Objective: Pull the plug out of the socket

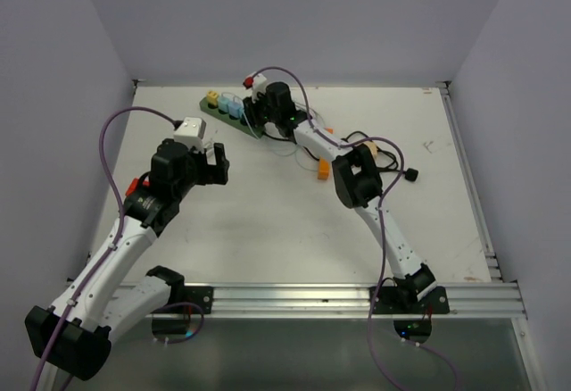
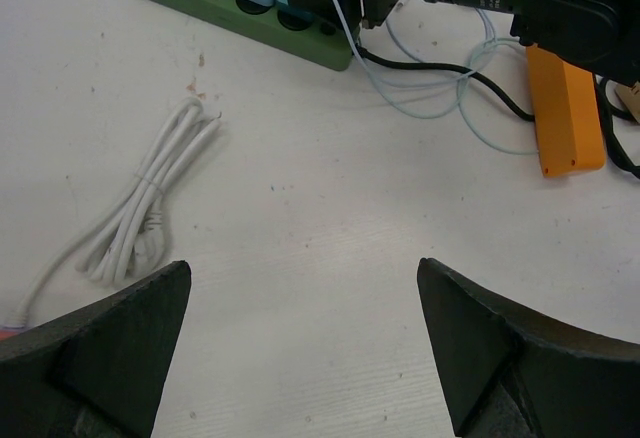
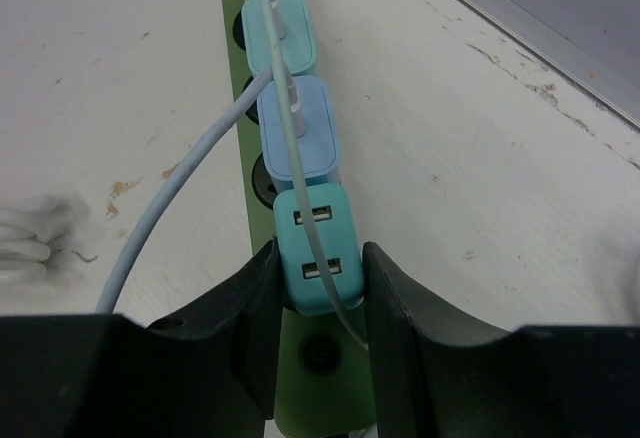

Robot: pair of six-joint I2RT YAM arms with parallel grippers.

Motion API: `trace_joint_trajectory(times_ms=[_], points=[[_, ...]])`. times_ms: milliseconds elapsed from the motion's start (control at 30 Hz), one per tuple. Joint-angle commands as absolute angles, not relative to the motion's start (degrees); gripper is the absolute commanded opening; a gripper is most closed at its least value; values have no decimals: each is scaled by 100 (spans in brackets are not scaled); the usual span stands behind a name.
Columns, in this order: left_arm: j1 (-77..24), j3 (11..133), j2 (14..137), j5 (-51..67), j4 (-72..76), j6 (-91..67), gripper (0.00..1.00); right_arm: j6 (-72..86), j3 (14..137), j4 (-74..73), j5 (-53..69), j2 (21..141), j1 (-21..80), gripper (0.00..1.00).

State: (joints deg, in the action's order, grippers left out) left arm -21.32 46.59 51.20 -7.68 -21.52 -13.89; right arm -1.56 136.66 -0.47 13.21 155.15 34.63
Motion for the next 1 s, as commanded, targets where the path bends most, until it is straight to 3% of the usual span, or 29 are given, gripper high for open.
trace_joint_trajectory(times_ms=[0,167,500,967], points=[[-2092,4658,5027,-721,-2022,-1283,100,-141,13509,18,1327,14890,3533,12],[-2083,4658,5027,-721,-2021,-1327,100,-44,12675,-105,1415,14178,3577,0],[-2048,4606,5221,111,-1891,-2240,100,957,10566,18,1125,12376,3718,0],[-2039,2392,6371,1600,1431,-4736,100,2556,8166,343,606,10591,3718,0]])
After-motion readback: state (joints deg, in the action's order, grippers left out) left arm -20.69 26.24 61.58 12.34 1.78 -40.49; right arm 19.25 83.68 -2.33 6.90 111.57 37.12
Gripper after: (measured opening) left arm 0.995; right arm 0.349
